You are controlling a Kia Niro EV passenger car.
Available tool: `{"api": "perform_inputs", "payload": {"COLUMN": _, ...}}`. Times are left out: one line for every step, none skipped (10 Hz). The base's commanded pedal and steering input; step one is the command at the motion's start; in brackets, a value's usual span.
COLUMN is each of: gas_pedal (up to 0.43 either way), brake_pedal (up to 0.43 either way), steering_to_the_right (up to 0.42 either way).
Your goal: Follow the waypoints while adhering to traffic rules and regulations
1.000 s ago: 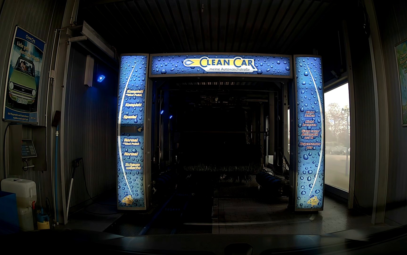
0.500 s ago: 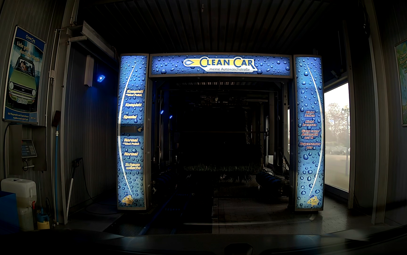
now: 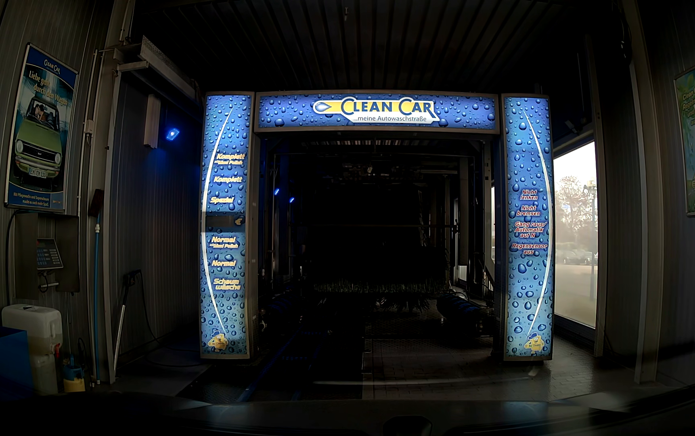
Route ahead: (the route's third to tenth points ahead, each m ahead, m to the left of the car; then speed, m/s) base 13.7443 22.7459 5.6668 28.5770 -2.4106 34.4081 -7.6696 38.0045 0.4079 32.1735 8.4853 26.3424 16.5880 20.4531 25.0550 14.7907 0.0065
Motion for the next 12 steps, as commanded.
{"api": "perform_inputs", "payload": {"gas_pedal": 0.000, "brake_pedal": 0.000, "steering_to_the_right": -0.014}}
{"api": "perform_inputs", "payload": {"gas_pedal": 0.000, "brake_pedal": 0.000, "steering_to_the_right": -0.014}}
{"api": "perform_inputs", "payload": {"gas_pedal": 0.000, "brake_pedal": 0.000, "steering_to_the_right": -0.014}}
{"api": "perform_inputs", "payload": {"gas_pedal": 0.000, "brake_pedal": 0.000, "steering_to_the_right": -0.014}}
{"api": "perform_inputs", "payload": {"gas_pedal": 0.000, "brake_pedal": 0.006, "steering_to_the_right": -0.014}}
{"api": "perform_inputs", "payload": {"gas_pedal": 0.000, "brake_pedal": 0.006, "steering_to_the_right": -0.014}}
{"api": "perform_inputs", "payload": {"gas_pedal": 0.000, "brake_pedal": 0.000, "steering_to_the_right": -0.014}}
{"api": "perform_inputs", "payload": {"gas_pedal": 0.000, "brake_pedal": 0.000, "steering_to_the_right": -0.014}}
{"api": "perform_inputs", "payload": {"gas_pedal": 0.000, "brake_pedal": 0.006, "steering_to_the_right": -0.014}}
{"api": "perform_inputs", "payload": {"gas_pedal": 0.000, "brake_pedal": 0.000, "steering_to_the_right": -0.015}}
{"api": "perform_inputs", "payload": {"gas_pedal": 0.000, "brake_pedal": 0.000, "steering_to_the_right": -0.015}}
{"api": "perform_inputs", "payload": {"gas_pedal": 0.000, "brake_pedal": 0.000, "steering_to_the_right": -0.015}}
